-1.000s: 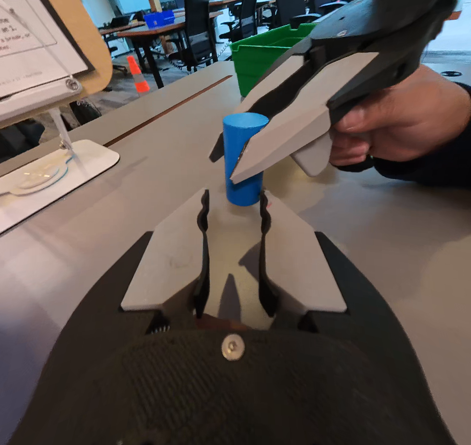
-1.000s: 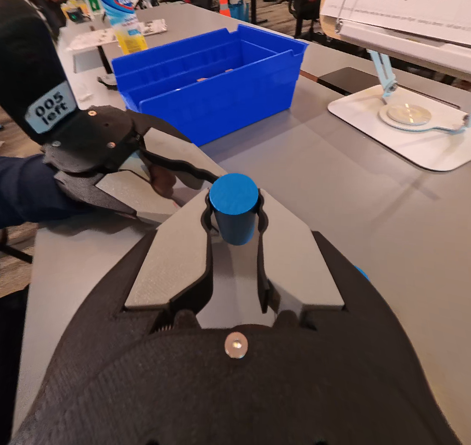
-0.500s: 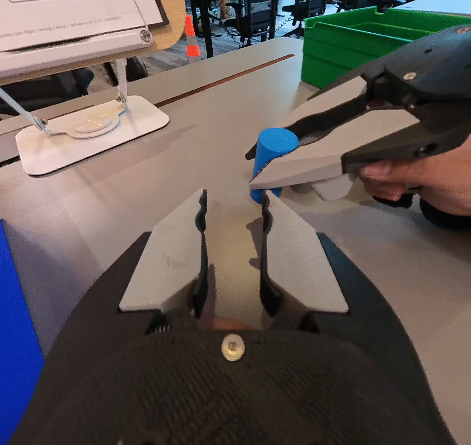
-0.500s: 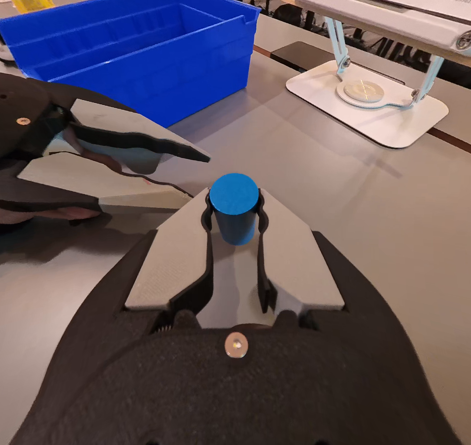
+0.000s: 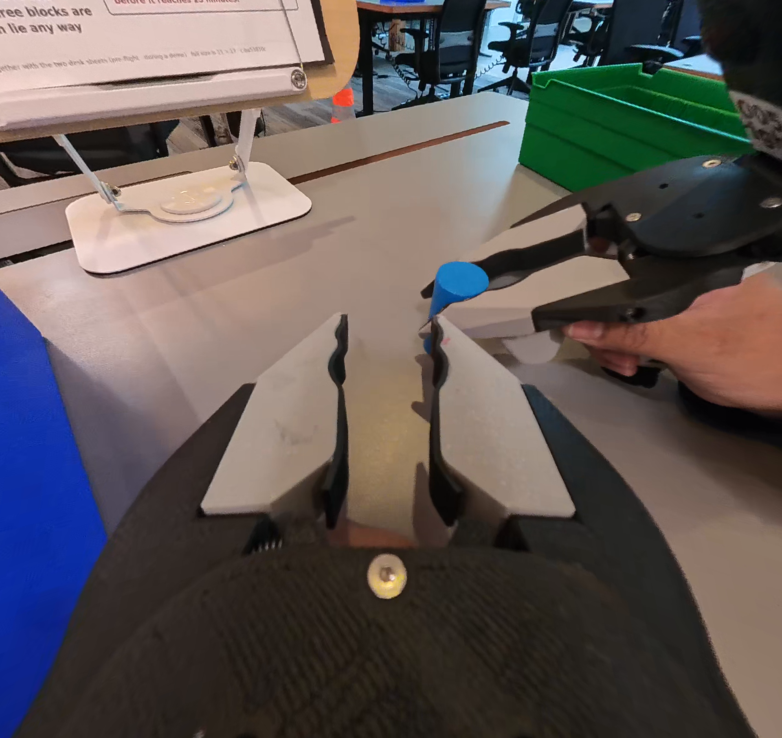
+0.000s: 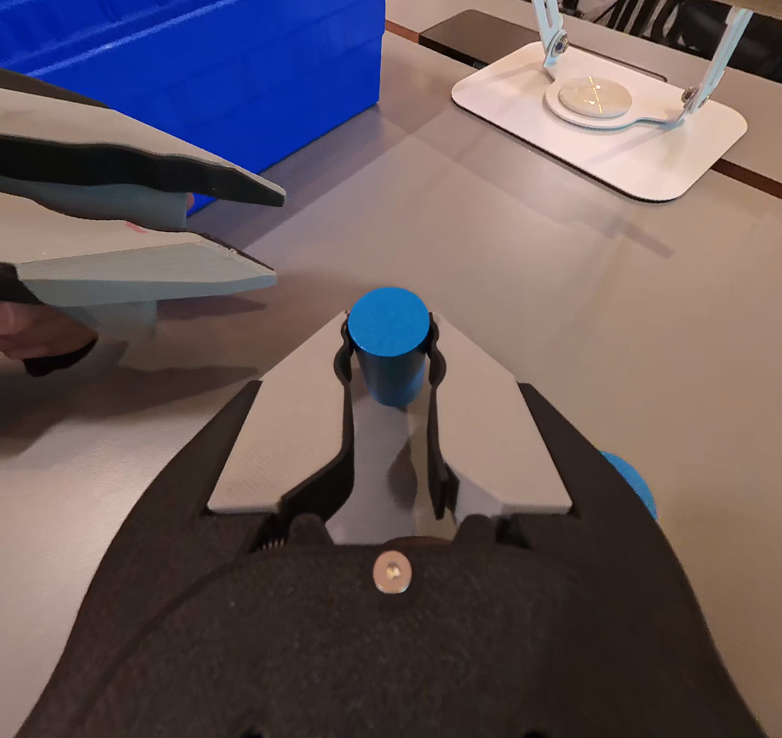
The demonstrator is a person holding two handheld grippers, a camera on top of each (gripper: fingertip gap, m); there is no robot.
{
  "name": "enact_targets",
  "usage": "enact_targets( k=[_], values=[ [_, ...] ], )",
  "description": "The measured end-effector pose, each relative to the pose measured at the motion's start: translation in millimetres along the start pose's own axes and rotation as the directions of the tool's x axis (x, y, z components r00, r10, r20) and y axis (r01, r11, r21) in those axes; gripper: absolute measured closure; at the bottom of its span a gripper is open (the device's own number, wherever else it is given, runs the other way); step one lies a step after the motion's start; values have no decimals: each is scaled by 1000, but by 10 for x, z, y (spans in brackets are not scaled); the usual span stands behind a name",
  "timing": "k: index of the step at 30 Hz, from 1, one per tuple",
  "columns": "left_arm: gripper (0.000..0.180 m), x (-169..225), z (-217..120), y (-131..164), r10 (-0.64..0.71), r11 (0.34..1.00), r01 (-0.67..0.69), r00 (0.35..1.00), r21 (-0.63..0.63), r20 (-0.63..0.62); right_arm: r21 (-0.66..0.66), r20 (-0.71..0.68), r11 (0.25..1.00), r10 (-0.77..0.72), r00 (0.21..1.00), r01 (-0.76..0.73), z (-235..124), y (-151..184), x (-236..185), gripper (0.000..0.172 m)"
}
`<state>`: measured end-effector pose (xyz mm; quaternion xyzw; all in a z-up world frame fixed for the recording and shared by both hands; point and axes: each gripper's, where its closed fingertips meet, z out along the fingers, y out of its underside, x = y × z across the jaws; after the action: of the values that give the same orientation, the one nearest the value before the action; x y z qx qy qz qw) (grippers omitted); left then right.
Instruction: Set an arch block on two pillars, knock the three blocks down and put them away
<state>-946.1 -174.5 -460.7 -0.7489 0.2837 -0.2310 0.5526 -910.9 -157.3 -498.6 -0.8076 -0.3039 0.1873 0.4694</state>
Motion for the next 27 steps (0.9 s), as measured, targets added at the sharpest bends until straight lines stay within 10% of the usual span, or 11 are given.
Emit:
enact_targets(
  k=[15, 27],
  values=[
    [143, 51, 43, 70, 30, 999, -30, 999, -26, -12, -32, 48, 999, 3, 999, -1, 16, 74, -58, 131],
    [144, 45, 80, 146, 36, 998, -36, 999, -55, -17, 331, 3, 943, 31, 1000, -30, -872, -601, 339, 133]
  ],
)
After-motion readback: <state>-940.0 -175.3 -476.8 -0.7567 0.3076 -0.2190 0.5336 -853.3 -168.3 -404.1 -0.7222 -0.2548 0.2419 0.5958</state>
